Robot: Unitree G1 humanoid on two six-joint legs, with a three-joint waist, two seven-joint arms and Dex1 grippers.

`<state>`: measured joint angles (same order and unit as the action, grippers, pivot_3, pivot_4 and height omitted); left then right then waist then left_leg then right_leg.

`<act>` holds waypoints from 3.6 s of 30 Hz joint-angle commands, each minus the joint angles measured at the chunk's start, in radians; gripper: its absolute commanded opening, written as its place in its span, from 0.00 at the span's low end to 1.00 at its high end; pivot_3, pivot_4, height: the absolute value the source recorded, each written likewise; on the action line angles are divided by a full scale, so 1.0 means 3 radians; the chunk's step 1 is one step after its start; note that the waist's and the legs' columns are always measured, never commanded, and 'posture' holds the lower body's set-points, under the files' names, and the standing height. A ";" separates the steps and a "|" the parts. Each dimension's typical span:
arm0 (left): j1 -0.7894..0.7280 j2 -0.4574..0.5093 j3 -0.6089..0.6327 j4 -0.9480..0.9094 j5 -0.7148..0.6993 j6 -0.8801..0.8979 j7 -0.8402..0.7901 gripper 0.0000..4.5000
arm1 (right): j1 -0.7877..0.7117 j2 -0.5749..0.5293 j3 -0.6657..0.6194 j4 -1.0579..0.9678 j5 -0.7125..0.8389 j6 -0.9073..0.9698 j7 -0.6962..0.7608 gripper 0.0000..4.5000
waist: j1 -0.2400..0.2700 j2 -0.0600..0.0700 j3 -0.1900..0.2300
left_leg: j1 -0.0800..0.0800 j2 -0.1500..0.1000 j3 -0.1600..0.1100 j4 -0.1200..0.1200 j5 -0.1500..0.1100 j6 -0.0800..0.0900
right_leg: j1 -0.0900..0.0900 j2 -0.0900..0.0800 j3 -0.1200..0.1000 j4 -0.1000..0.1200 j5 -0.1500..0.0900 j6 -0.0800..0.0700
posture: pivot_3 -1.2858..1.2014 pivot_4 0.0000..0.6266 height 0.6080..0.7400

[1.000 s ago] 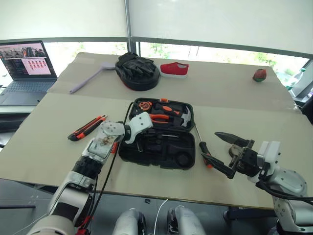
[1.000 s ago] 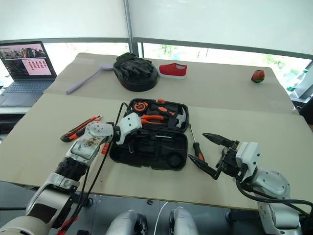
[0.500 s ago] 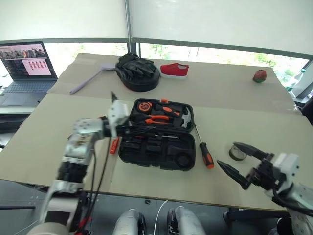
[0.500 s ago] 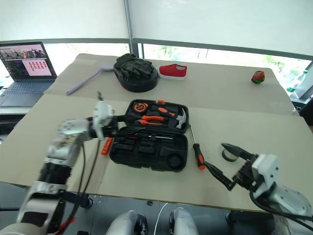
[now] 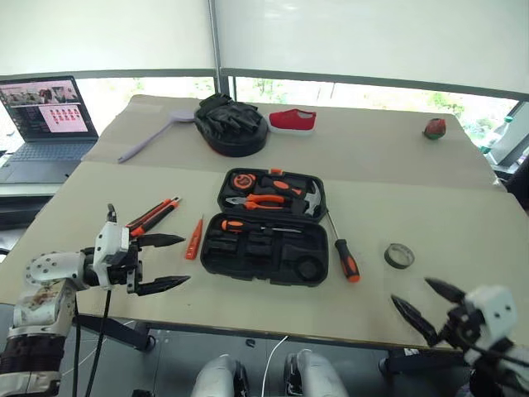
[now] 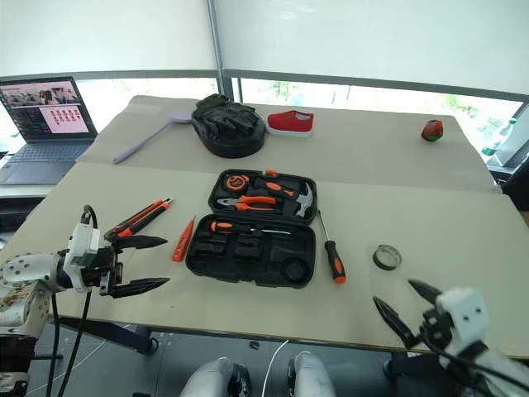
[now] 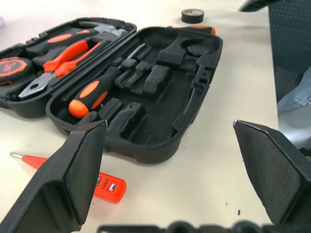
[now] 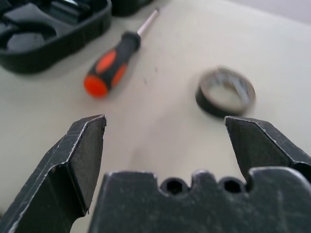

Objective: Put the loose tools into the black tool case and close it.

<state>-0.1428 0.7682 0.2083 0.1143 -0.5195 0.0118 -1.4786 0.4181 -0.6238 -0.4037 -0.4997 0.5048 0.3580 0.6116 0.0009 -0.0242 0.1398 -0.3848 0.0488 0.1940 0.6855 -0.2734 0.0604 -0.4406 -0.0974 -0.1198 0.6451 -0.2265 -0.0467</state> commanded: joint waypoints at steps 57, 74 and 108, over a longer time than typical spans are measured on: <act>0.0750 -0.0287 0.0272 -0.1128 -0.0249 0.0115 0.0917 1.00 | -0.3872 -0.0227 0.3047 0.1387 -0.1524 0.0495 0.1378 0.23 | -0.0048 0.0002 0.0004 | -0.0060 0.0000 0.0000 0.0002 0.0031 -0.0004 | -0.0052 0.0009 -0.0015 -0.0004 0.0020 0.0000 | 0.52 0.24 1.00; 0.0620 -0.0348 0.0204 -0.1230 -0.0261 0.0200 0.1131 1.00 | -0.3789 -0.0037 0.2822 0.1595 -0.1569 0.0437 0.1461 0.99 | -0.0047 0.0001 0.0003 | -0.0049 0.0000 -0.0001 0.0002 0.0042 -0.0016 | -0.0049 0.0008 -0.0012 0.0008 0.0014 0.0011 | 0.52 0.24 1.00; 0.0927 -0.0273 0.0259 -0.1105 -0.0006 0.0202 0.1390 1.00 | -0.3504 0.0796 0.2778 0.2369 -0.1812 -0.0584 0.1195 0.00 | -0.0120 0.0002 0.0001 | -0.0006 0.0003 0.0001 -0.0020 0.0035 -0.0054 | -0.0017 0.0013 -0.0006 0.0008 0.0012 0.0004 | 0.52 0.24 1.00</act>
<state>0.1290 0.6763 0.2570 -0.2187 -0.5291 0.0727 -1.0767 -0.6444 -0.3875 0.3782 0.2088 0.0072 0.1786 0.9529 -0.0351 -0.0237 0.1402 -0.3862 0.0498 0.1943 0.6792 -0.2628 0.0442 -0.4456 -0.0935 -0.1217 0.6475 -0.2230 -0.0457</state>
